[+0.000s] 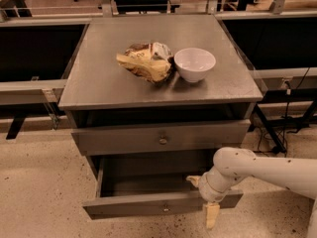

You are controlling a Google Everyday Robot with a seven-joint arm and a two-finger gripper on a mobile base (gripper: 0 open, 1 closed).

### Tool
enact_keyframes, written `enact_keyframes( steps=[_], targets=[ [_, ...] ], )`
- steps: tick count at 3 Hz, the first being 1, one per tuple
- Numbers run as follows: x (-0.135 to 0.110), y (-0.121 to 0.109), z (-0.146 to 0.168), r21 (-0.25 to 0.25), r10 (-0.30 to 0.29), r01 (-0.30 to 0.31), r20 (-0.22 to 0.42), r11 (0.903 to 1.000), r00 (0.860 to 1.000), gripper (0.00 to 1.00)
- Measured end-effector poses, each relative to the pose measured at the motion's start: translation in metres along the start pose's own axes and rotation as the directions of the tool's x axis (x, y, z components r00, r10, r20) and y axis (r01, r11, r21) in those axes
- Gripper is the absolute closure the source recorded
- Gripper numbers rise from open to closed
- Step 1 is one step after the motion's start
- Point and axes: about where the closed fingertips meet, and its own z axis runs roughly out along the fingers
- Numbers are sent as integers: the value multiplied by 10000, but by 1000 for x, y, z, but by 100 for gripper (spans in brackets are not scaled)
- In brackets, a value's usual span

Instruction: Open middle drawer

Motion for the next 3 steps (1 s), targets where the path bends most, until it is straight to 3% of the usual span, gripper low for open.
enact_keyframes(
  steps=[1, 2, 3],
  targets=[
    [3, 1, 0, -13, 126, -125, 280, 9999, 9995, 0],
    [4, 13, 3, -150, 511, -499, 928, 9986, 9944, 18],
    [-5, 26, -1, -232, 618, -599, 928, 9979, 9938, 41]
  ],
)
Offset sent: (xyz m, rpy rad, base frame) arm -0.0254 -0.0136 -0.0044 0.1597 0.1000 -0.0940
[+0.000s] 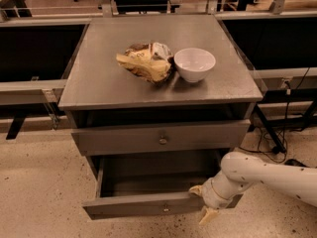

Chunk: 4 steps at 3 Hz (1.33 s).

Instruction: Open middle drawer

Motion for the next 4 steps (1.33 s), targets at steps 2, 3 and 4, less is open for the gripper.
enact_keyframes(
  steps=[2, 3, 4],
  targets=[
    [-3, 2, -3, -38, 4, -5, -172, 10000, 9999, 88],
    [-10, 9, -7, -72, -94, 91, -422, 9999, 9991, 100],
    [-12, 13, -7, -124, -125, 119, -490, 9999, 9987, 100]
  ],
)
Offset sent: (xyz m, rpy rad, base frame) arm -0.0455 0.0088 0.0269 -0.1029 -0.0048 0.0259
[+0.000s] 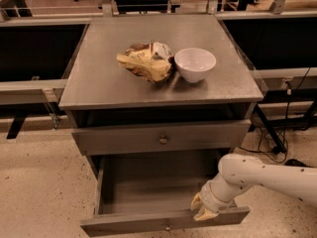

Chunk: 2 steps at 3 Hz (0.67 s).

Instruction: Open middle drawer

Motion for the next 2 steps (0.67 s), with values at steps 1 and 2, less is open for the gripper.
enact_keyframes(
  steps=[1, 2],
  targets=[
    [-2, 5, -1, -72, -47, 47, -108, 10000, 9999, 82],
    [-5, 5, -7, 22, -125, 126, -201, 9999, 9997, 51]
  ],
)
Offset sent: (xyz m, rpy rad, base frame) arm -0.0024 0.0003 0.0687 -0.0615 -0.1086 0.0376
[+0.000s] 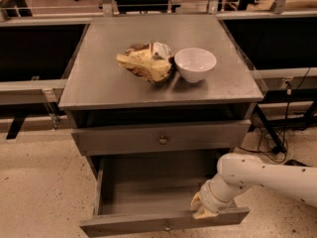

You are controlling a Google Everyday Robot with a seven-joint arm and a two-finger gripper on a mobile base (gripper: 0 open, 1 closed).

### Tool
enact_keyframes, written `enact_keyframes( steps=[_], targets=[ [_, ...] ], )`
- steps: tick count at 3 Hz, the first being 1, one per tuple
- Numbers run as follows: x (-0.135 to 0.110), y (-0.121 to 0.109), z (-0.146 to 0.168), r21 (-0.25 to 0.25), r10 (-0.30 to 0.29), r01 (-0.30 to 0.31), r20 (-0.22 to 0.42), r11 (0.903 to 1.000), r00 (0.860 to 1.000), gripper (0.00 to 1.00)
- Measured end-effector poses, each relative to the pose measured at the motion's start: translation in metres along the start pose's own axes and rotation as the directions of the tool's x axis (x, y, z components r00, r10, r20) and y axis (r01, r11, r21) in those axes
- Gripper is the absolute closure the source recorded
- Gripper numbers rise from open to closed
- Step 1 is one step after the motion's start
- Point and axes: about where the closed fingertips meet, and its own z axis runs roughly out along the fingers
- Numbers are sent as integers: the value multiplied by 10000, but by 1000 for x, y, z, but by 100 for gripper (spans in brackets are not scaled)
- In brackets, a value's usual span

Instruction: Open middle drawer

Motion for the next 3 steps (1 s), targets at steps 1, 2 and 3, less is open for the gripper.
enact_keyframes(
  steps=[1, 2, 3],
  targets=[
    [-14, -1, -40, 625, -407, 446, -619, 9970, 9973, 28],
    [-21, 1, -80, 1152, -678, 799, -1058, 9901, 9921, 5],
    [-22, 0, -85, 1238, -702, 843, -1138, 9887, 9910, 0]
  ],
)
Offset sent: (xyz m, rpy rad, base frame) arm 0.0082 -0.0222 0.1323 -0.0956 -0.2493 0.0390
